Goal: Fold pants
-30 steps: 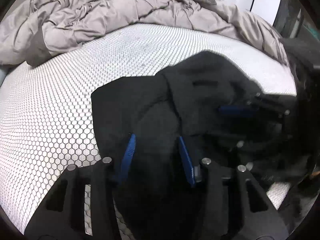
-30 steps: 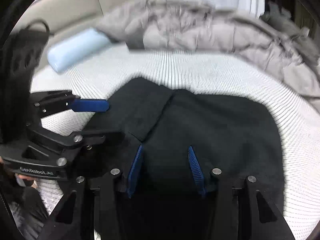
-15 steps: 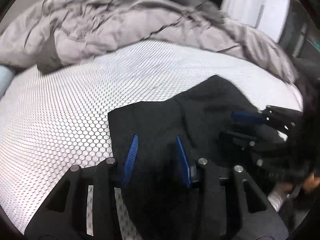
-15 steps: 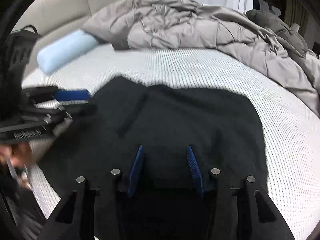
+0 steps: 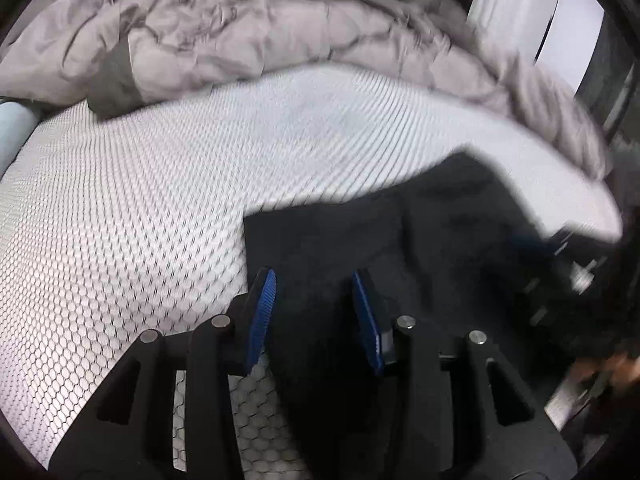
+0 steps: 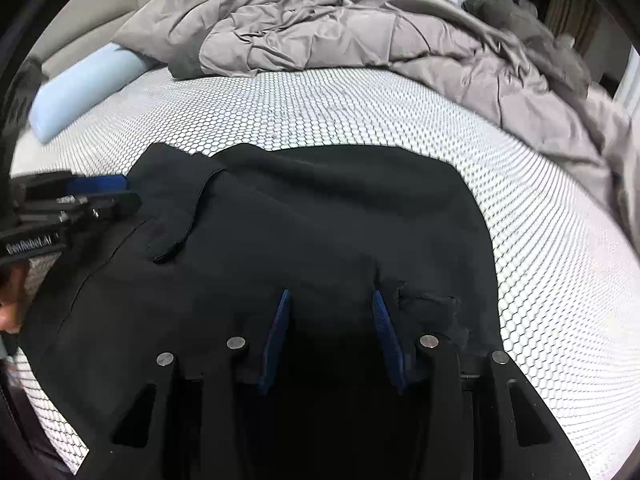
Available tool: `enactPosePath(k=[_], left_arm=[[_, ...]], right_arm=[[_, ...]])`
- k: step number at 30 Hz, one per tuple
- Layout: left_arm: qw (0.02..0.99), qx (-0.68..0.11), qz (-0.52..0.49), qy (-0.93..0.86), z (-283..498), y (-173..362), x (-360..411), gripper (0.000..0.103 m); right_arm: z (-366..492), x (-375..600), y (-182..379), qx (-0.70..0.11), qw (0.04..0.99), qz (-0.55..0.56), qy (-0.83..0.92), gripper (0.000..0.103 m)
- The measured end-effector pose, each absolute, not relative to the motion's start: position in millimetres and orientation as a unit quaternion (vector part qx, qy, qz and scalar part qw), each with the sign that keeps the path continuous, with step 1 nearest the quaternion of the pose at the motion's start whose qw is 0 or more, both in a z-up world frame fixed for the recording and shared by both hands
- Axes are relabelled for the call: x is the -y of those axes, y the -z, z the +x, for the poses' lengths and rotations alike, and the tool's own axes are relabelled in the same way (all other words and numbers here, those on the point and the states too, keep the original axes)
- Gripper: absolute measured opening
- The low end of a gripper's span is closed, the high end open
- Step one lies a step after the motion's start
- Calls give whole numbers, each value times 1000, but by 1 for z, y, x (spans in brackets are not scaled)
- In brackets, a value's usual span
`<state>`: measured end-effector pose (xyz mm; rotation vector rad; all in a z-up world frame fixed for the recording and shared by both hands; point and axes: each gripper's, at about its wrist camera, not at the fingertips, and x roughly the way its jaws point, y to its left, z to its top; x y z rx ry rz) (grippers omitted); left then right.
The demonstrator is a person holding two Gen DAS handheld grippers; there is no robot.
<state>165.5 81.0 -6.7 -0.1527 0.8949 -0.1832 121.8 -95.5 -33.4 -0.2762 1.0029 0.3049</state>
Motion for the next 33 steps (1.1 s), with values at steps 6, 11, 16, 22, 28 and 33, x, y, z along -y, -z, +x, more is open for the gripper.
enactPosePath(k=[6,11,16,22,28,33], left_arm=[[877,-470,-82,57,199,35,-76,41],[877,-464,-109,68,189,43,-88,50],[894,-437,-70,71,149,9,-76,48],[880,-459,-11,123,117,22,-40,48],[883,-452,-15,127,101,20,-56,51],[893,-426,-27,143,70,2,-55,50]], right_arm=[[138,56,28,-464,867,-62,-170,48],[147,44,42,-482,857,-111,-142,50],[126,88,35,-477,863,-102,-132,49],[95,80,10,-444,871,-60,-203,51],[98,65,43,-474,846,-119,-213,50],[82,106,30,-456,867,-101,-175,50]])
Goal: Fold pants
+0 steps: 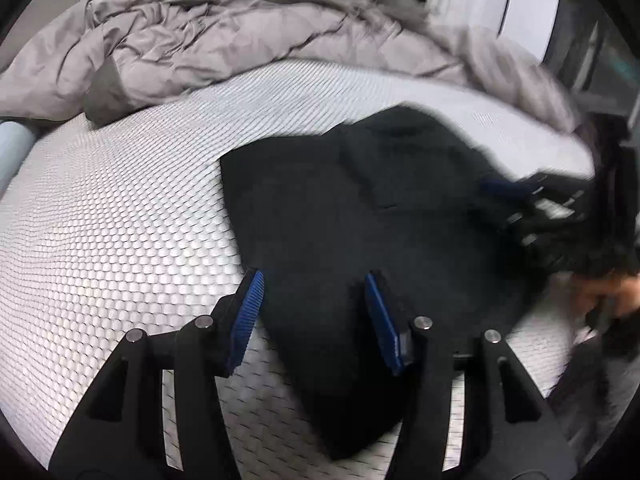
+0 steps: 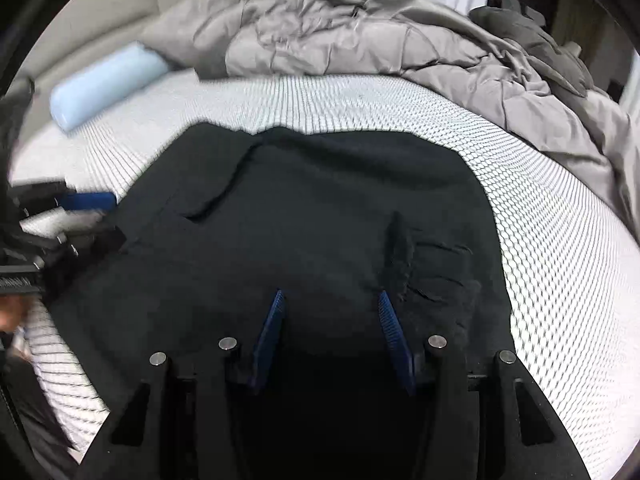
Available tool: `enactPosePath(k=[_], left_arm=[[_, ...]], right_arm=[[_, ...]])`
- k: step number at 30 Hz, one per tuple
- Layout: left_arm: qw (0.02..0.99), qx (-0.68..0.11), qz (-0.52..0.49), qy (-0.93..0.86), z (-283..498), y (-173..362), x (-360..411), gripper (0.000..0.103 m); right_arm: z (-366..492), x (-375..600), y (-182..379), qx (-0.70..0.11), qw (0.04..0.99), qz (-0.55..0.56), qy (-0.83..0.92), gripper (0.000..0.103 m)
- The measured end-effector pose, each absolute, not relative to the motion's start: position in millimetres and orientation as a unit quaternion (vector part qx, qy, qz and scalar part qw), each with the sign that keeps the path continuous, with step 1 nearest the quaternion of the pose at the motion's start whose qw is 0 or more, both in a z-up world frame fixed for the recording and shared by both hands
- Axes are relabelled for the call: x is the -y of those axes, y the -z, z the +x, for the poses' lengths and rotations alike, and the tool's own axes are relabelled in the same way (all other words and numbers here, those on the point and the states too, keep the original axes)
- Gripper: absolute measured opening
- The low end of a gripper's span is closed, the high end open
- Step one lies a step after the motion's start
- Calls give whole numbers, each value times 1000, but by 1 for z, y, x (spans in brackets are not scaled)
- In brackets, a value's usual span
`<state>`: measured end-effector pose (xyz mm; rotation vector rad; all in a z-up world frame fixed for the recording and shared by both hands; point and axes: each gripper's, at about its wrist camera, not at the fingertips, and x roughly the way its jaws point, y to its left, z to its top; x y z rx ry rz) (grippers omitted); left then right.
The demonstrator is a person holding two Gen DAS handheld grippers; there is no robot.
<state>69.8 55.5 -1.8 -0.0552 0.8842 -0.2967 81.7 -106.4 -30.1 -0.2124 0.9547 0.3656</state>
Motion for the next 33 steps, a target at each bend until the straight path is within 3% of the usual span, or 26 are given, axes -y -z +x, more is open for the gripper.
enactPosePath(k=[4,8,17,23,24,28,30,33], left_arm=[[881,-433,6,188,64,6,-25,50],[872,-453,39,182,60,19,-27,51],[883,-412,-5,223,34,-9,-28,52],[862,-439,85,238,32,13,-2,52],[863,-436,90,239,27,11,-6,57],[864,-435,102,233,13,12,-24,58],[866,-433,82,234,4,4,-34,58],[878,-415,-19,240,4,-14,-70,63]], right_arm=[[61,87,15,-436,866,-72,-235,51],[64,65,37,-462,844,-110,-250,51],[40,130,14,-424,877,-77,-212,48],[33,79,33,-449,839,-133,-277,49],[35,80,38,-452,838,-149,-265,49],[25,132,22,-444,854,-141,-232,48],[26,164,16,-441,866,-114,-204,76],[36,200,16,-446,872,-44,-198,76]])
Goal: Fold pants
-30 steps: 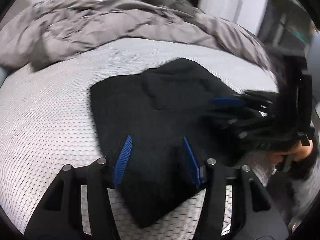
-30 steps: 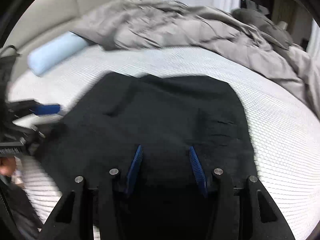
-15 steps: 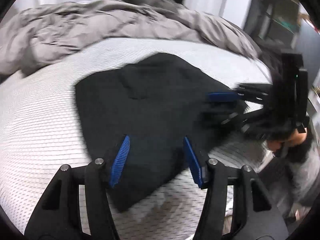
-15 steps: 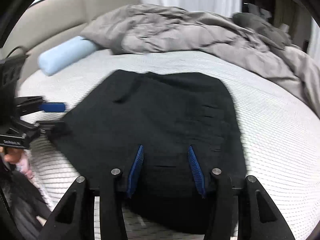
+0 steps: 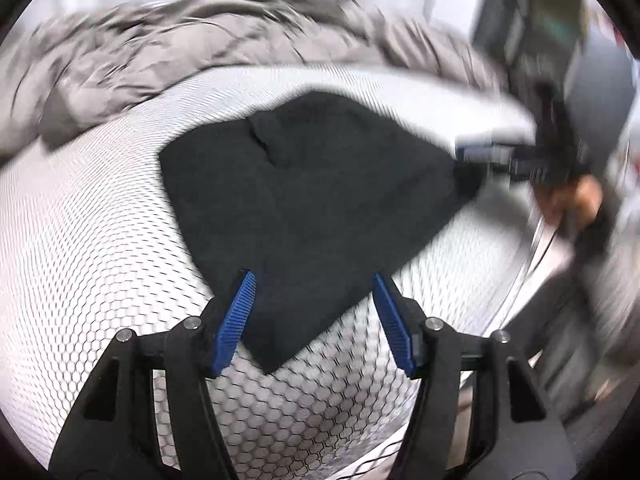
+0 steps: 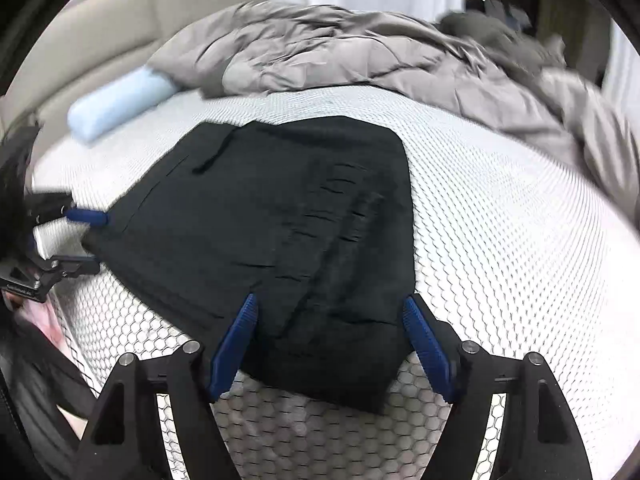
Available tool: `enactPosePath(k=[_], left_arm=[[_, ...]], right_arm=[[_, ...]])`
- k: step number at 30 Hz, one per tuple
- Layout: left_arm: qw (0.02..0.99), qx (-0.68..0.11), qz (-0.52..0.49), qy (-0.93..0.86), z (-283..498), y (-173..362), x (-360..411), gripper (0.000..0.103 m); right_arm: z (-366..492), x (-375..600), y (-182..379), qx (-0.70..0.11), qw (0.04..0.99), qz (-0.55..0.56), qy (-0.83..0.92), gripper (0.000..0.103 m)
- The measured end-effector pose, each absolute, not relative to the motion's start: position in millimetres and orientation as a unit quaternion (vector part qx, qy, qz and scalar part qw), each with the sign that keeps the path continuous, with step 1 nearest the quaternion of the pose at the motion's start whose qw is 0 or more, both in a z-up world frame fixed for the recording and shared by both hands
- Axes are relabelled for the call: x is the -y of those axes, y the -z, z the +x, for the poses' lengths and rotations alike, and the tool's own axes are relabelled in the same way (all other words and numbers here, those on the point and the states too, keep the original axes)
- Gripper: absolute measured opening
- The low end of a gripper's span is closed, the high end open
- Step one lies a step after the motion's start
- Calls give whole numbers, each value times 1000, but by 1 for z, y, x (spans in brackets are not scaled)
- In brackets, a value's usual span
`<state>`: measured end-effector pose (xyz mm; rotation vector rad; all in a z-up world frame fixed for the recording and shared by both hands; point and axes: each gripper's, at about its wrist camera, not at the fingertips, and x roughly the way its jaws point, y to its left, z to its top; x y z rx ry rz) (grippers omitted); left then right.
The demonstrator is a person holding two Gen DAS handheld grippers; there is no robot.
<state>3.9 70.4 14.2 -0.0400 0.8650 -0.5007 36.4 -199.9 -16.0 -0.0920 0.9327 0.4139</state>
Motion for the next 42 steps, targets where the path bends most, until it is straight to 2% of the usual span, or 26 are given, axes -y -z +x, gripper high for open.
enactPosePath(k=[1,4,6,7,8,9,11,12,13,14,16,25,31,35,37,40,42], left_arm=[[881,-410,-50,229,8,-16,-82,66],[870,-431,-145,192,29,-3,-111,67],[846,-463,-187,184,42,16,-121,67],[834,-481,-200,183,45,27,-122,65],[826,-491,-204,188,46,33,-122,58],[823,-492,-206,195,47,37,-120,54],[827,-486,-200,201,48,36,-116,51],[830,-482,-195,200,50,34,-116,47],[834,-477,-195,198,50,31,-117,43],[837,-472,-200,191,50,30,-120,38],[844,-463,-205,176,58,30,-123,37],[862,-461,-152,148,103,23,-107,32],[850,-479,-184,122,140,33,-97,32],[876,-452,-137,94,121,11,-94,32],[893,-433,-96,79,106,-1,-84,32],[909,-401,-67,89,76,-17,-66,45],[908,-399,-46,119,76,-15,-40,59]], right_arm=[[36,208,13,-447,871,-19,-204,76],[48,235,9,-443,868,79,-210,76],[62,252,17,-461,848,154,-212,82],[70,252,23,-474,836,177,-212,82],[80,254,31,-486,823,200,-216,82],[87,253,39,-500,806,223,-225,82],[97,248,48,-505,797,232,-236,82],[99,243,47,-498,803,221,-241,75],[99,241,46,-494,807,215,-243,59],[95,241,46,-493,808,210,-244,56],[84,235,45,-491,815,193,-238,43],[53,230,38,-481,827,168,-238,29],[106,220,38,-474,852,148,-166,31],[108,226,32,-473,857,147,-142,48],[96,228,19,-452,878,105,-116,48],[74,235,1,-422,894,94,-113,48],[65,230,-8,-404,902,88,-126,48]])
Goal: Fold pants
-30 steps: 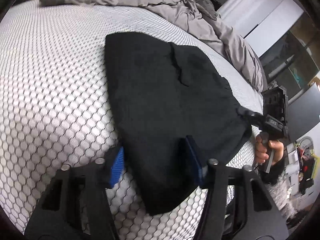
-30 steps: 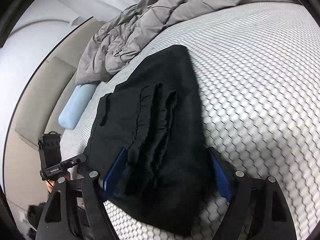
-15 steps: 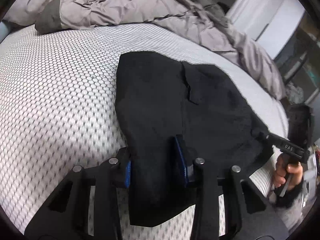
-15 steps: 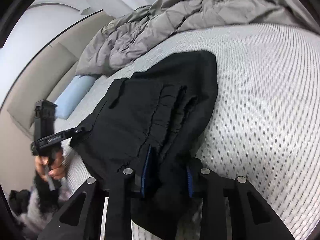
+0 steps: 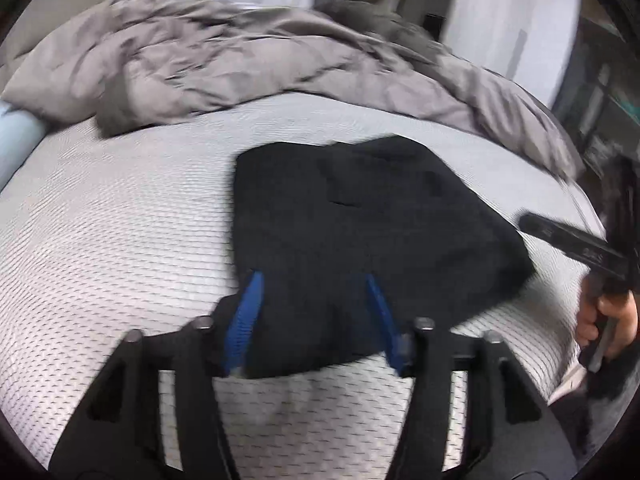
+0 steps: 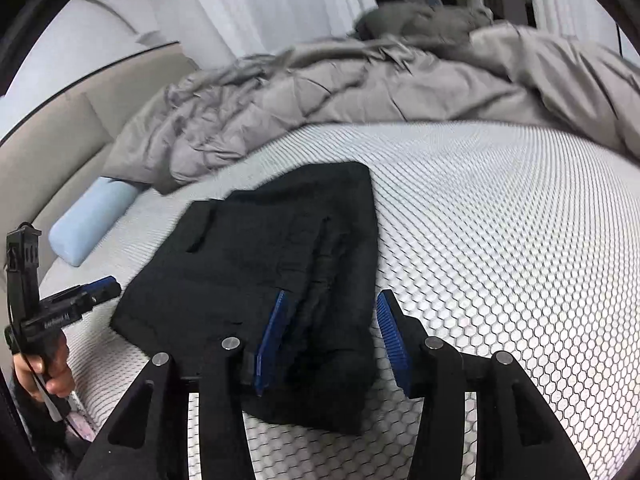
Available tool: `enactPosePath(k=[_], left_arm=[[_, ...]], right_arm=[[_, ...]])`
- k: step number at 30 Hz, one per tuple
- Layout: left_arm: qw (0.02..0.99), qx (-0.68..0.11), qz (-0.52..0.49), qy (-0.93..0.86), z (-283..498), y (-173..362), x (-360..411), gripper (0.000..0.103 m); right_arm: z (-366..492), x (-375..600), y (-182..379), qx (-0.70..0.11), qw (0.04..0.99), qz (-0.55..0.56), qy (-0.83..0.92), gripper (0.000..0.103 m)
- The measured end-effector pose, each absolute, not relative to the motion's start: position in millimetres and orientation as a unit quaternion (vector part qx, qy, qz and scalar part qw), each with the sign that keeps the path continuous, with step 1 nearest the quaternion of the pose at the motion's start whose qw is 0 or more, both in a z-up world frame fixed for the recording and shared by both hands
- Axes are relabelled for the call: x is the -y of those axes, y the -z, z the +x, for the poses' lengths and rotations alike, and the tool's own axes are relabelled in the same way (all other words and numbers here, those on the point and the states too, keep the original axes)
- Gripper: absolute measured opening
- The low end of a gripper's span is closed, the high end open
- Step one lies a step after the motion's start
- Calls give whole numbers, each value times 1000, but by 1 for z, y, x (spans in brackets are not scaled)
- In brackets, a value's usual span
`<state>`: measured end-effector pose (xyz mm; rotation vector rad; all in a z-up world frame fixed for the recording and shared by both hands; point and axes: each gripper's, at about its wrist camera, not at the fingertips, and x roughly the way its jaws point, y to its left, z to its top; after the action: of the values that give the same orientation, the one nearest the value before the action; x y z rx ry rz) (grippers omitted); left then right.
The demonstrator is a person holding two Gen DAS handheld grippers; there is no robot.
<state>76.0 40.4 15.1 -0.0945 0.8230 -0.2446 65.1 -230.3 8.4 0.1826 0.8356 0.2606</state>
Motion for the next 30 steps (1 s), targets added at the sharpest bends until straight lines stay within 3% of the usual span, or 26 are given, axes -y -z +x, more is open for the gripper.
enactPosePath(k=[5,10,12,17,18,19,21,23,25,30], left_arm=[[884,-444,28,142,89,14,-2,60],[885,-442,34,144,79,20,-14,60],[889,-435,49,135,69,21,-16,61],[907,-404,50,110,44,8,-13,62],[912,-392,42,112,40,1,-13,63],[921,-372,33,115,32,-8,-11,65],[935,-334,25,112,18,-26,-9,90],[949,-295,19,107,3,-40,-7,99],[957,-272,9,98,-10,-49,-6,102],[965,-251,-19,76,-33,-56,-8,102]], right_arm=[[69,183,-1,-421,883,55,-200,48],[62,159,25,-447,875,-87,-161,50],[51,170,25,-443,877,-85,-163,58],[34,179,18,-430,886,-80,-154,59],[33,183,13,-429,887,-68,-155,63],[34,184,9,-425,890,-56,-152,74],[34,185,-9,-394,907,-27,-145,91],[21,193,-28,-354,922,0,-155,96],[8,200,-38,-327,930,30,-168,102],[-25,208,-37,-289,933,93,-195,103]])
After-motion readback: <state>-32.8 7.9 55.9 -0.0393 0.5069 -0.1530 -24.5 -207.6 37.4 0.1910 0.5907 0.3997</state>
